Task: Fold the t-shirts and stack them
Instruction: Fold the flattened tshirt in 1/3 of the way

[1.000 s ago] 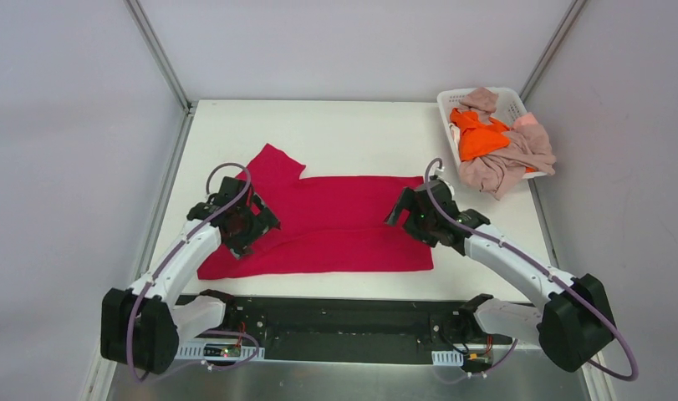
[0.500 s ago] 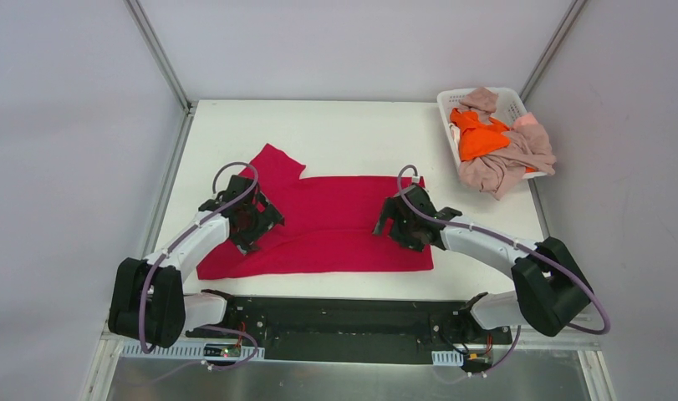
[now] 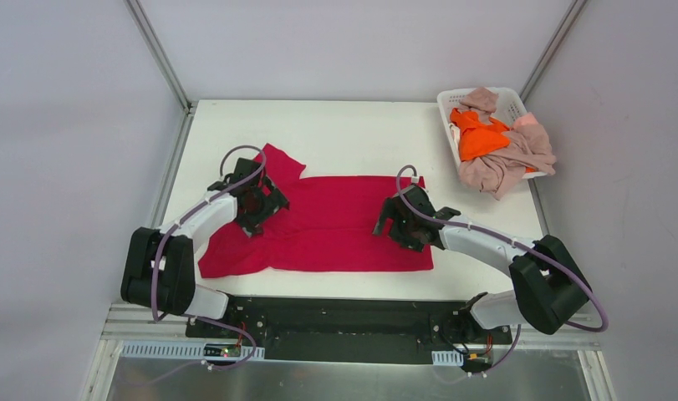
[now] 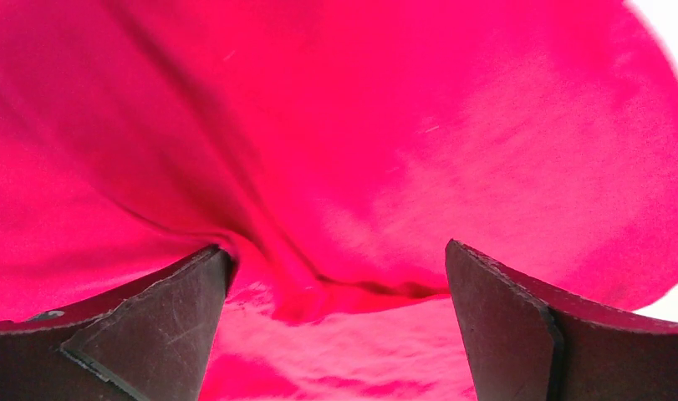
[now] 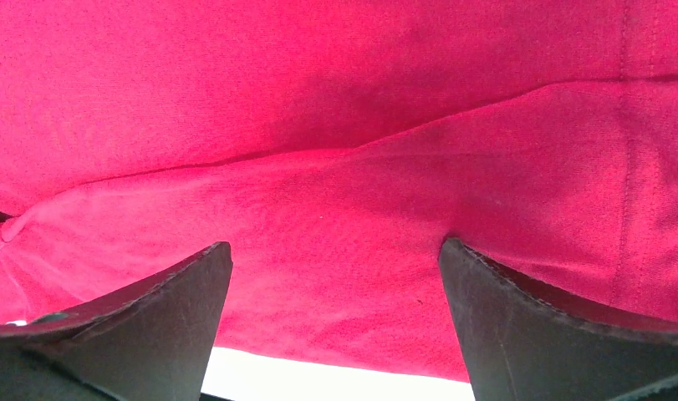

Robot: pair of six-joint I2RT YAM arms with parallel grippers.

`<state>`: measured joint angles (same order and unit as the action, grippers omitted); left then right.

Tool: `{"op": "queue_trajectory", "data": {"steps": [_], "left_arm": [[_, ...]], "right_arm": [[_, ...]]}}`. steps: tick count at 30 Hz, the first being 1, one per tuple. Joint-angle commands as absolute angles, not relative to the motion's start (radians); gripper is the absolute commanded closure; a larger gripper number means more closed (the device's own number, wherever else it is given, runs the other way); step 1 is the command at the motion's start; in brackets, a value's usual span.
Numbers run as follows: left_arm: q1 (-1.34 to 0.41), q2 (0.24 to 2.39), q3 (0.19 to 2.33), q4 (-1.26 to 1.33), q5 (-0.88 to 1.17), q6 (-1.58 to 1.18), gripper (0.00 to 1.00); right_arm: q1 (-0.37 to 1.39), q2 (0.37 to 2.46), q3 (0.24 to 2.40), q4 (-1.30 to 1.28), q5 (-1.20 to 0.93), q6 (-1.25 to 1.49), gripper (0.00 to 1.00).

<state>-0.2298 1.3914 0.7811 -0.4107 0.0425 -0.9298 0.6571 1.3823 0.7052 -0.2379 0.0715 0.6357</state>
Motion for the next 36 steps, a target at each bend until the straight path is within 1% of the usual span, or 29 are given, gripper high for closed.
{"op": "queue_trajectory", "data": {"steps": [1, 6, 9, 11, 14, 19, 23, 28, 36], "left_arm": [[-0.234, 1.442, 0.933, -0.35, 0.007, -0.882, 0.01], [-0.232, 1.545, 1.063, -0.339, -0.044, -0.843, 0.01], [-0.219, 1.616, 1.133, -0.339, -0.004, -0.783, 0.01], [-0.216, 1.603, 1.129, -0.34, 0.045, -0.749, 0.01], [-0.218, 1.476, 1.037, -0.342, 0.049, -0.74, 0.01], [-0.218, 1.193, 0.782, -0.372, 0.006, -0.797, 0.01], [-0.218, 1.079, 0.655, -0.386, -0.036, -0.83, 0.01], [-0.218, 1.111, 0.641, -0.378, -0.073, -0.841, 0.01], [-0.218, 1.286, 0.71, -0.277, -0.127, -0.832, 0.01]], "right_arm": [[0.658, 1.391, 0.702, -0.254, 0.116, 0.632, 0.01], [0.659, 1.381, 0.701, -0.278, 0.133, 0.626, 0.01], [0.658, 1.374, 0.698, -0.28, 0.134, 0.626, 0.01], [0.659, 1.371, 0.697, -0.278, 0.132, 0.625, 0.01], [0.659, 1.373, 0.697, -0.284, 0.133, 0.618, 0.01], [0.658, 1.384, 0.698, -0.287, 0.125, 0.61, 0.01], [0.659, 1.395, 0.701, -0.279, 0.117, 0.608, 0.01], [0.659, 1.404, 0.701, -0.271, 0.112, 0.606, 0.01], [0.659, 1.418, 0.702, -0.263, 0.103, 0.605, 0.01]]}}
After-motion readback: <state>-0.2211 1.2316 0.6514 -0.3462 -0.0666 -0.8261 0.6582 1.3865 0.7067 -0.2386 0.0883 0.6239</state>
